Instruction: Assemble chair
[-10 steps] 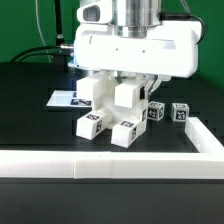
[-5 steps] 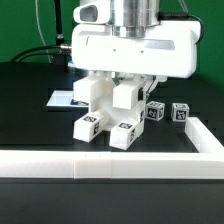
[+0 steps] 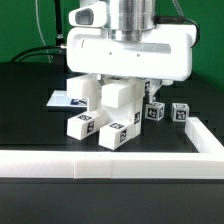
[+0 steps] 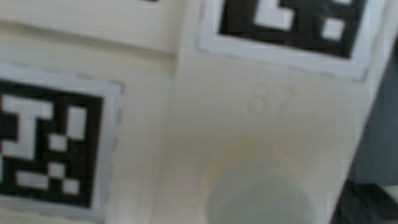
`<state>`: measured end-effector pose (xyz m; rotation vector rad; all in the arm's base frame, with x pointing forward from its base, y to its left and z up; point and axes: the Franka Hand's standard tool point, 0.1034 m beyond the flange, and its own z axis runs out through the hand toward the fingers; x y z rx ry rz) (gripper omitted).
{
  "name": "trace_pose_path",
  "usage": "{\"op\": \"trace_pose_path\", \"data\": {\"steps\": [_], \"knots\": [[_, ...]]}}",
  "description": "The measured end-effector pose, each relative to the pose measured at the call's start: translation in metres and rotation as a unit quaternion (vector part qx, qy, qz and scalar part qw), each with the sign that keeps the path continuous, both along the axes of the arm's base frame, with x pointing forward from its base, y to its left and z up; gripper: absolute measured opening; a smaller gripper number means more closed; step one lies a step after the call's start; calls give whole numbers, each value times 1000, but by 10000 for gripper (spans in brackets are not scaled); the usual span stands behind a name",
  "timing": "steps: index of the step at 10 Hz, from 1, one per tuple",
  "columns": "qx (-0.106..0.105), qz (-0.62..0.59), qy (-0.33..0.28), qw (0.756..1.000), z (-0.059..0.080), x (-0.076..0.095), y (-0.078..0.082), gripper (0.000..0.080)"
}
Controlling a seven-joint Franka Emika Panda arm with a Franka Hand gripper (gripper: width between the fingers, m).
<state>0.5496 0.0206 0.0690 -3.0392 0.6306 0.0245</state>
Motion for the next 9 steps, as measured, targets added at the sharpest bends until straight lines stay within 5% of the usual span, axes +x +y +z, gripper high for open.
{"op": "trace_pose_path", "data": {"steps": [3, 6, 9], "knots": [[7, -1, 8, 1000, 18, 11, -1, 649], [25, -12, 19, 999, 56, 13, 5, 649], [41, -36, 28, 998, 83, -19, 17, 649]]}}
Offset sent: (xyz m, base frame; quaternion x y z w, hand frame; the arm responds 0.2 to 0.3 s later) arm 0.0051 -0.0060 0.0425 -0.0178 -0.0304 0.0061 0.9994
